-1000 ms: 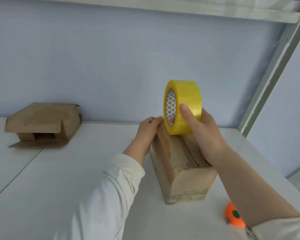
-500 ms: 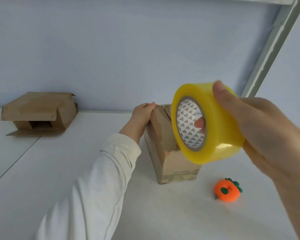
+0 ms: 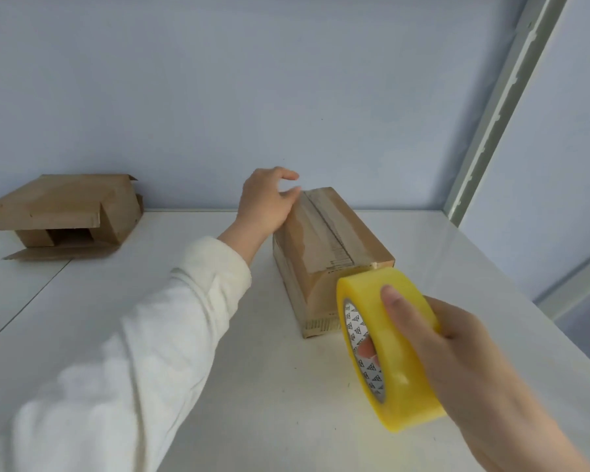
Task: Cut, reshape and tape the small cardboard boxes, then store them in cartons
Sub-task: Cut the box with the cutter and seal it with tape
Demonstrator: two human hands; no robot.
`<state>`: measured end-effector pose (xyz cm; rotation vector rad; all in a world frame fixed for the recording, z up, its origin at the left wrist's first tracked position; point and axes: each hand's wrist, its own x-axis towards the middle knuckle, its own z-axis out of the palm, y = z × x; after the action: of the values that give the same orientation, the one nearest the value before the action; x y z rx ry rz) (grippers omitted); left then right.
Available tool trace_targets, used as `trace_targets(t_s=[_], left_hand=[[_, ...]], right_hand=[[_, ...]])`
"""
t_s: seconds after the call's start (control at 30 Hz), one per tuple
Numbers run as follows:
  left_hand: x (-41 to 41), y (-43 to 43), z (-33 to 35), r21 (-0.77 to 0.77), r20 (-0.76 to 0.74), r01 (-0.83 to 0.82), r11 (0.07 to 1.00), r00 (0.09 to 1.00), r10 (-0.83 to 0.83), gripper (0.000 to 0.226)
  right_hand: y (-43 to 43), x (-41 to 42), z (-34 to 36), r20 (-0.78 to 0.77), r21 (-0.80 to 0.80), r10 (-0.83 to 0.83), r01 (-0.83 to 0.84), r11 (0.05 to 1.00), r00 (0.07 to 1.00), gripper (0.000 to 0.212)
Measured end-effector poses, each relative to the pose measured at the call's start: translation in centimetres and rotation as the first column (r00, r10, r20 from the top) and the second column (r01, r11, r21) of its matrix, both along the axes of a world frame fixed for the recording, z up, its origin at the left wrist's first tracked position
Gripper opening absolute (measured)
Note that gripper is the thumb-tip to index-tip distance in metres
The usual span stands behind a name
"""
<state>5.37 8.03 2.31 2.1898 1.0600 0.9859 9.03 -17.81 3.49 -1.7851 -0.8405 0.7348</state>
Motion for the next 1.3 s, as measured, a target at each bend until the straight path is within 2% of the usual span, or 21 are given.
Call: trace_targets(t_s=[0.03,0.07,0.13,0.23,0.33,0.43,0.5,0.6,0.7,0.87,0.9,0.97,1.03,1.07,1.13,1.2,1.27,1.3], left_hand=[[-0.6,-1.3,0.5,0.104,-0.072,0.093,0.99,0.994,-0.085,0.033],[-1.1,-2.8,0.9,0.131,-0.138,0.217,0.967,0.97,-0.199,0.04],[-1.8,-5.5,1.0,0.059,-0.278,0.41,0.91,0.882,-0.379,0.05],[-1.9,-4.9,0.6,0.011,-0.474,0.43,0.903,0.797,-0.374,0.059],[-2.3,-1.5,1.1,-0.019,-0.498,0.389,0.921,0.795,-0.346,0.06],[-2.5,0.8,0.8,-0.026,-0.502,0.402,0.915,0.786,-0.359,0.058],[-2.3,1.3,0.5,0.0,-0.484,0.406,0.914,0.8,-0.355,0.057],[-2.1,1.7,0.3,0.029,-0.465,0.397,0.917,0.818,-0.339,0.055],[-2.1,1.6,0.2,0.035,-0.449,0.387,0.922,0.83,-0.331,0.052],[-2.2,0.5,0.0,0.045,-0.408,0.326,0.944,0.869,-0.28,0.054],[-2.3,-0.2,0.2,0.027,-0.353,0.273,0.962,0.903,-0.246,0.057],[-3.0,-2.3,0.4,-0.06,-0.106,0.094,0.994,0.989,-0.1,0.069],[-4.0,-5.3,-0.2,-0.233,0.17,-0.069,0.97,0.979,0.111,0.075],[-4.5,-6.6,-0.9,-0.336,0.225,-0.106,0.936,0.956,0.189,0.076],[-5.1,-8.6,-1.9,-0.535,0.214,-0.089,0.84,0.948,0.237,0.076],[-5.4,-9.4,-2.1,-0.67,0.203,-0.006,0.742,0.96,0.191,0.062],[-5.4,-10.1,-1.7,-0.715,0.197,0.045,0.698,0.971,0.138,0.032],[-5.4,-10.2,-1.6,-0.724,0.199,0.062,0.687,0.972,0.123,0.025]], right_hand=[[-0.1,0.2,-0.2,-0.01,0.02,-0.006,0.006,1.0,1.0,0.057],[-0.1,0.4,-0.4,-0.028,0.04,-0.01,0.011,0.999,1.0,0.056],[0.5,0.6,-0.8,-0.069,0.084,0.002,0.004,0.996,0.998,0.05],[3.4,0.0,-1.6,-0.132,0.139,0.082,-0.063,0.988,0.988,0.041],[6.2,-0.9,-2.8,-0.235,0.184,0.268,-0.228,0.956,0.934,0.045],[7.3,-1.5,-4.7,-0.164,0.16,0.337,-0.312,0.936,0.927,0.04],[7.5,-1.8,-5.4,-0.095,0.208,0.255,-0.231,0.95,0.962,0.045],[7.3,-2.0,-4.9,-0.163,0.2,0.123,-0.089,0.976,0.979,0.051],[6.5,-2.1,-4.0,-0.199,0.119,0.136,-0.113,0.986,0.971,0.049],[7.0,-2.2,-3.3,-0.222,0.097,0.16,-0.142,0.985,0.962,0.045],[7.0,-2.2,-3.1,-0.239,0.097,0.168,-0.149,0.984,0.956,0.045],[6.9,-2.0,-2.9,-0.261,0.097,0.19,-0.17,0.981,0.947,0.044],[6.9,-2.0,-2.9,-0.284,0.105,0.205,-0.182,0.978,0.937,0.044],[7.0,-1.9,-3.0,-0.276,0.095,0.212,-0.192,0.977,0.938,0.046],[7.0,-1.3,-3.3,-0.23,0.047,0.199,-0.194,0.98,0.953,0.054],[6.3,0.6,-3.7,-0.118,0.019,0.151,-0.149,0.989,0.982,0.047],[4.7,4.1,-4.5,0.168,-0.037,0.055,-0.05,0.998,0.984,0.041],[3.7,6.2,-5.0,0.341,-0.104,0.037,-0.001,0.995,0.94,0.042]])
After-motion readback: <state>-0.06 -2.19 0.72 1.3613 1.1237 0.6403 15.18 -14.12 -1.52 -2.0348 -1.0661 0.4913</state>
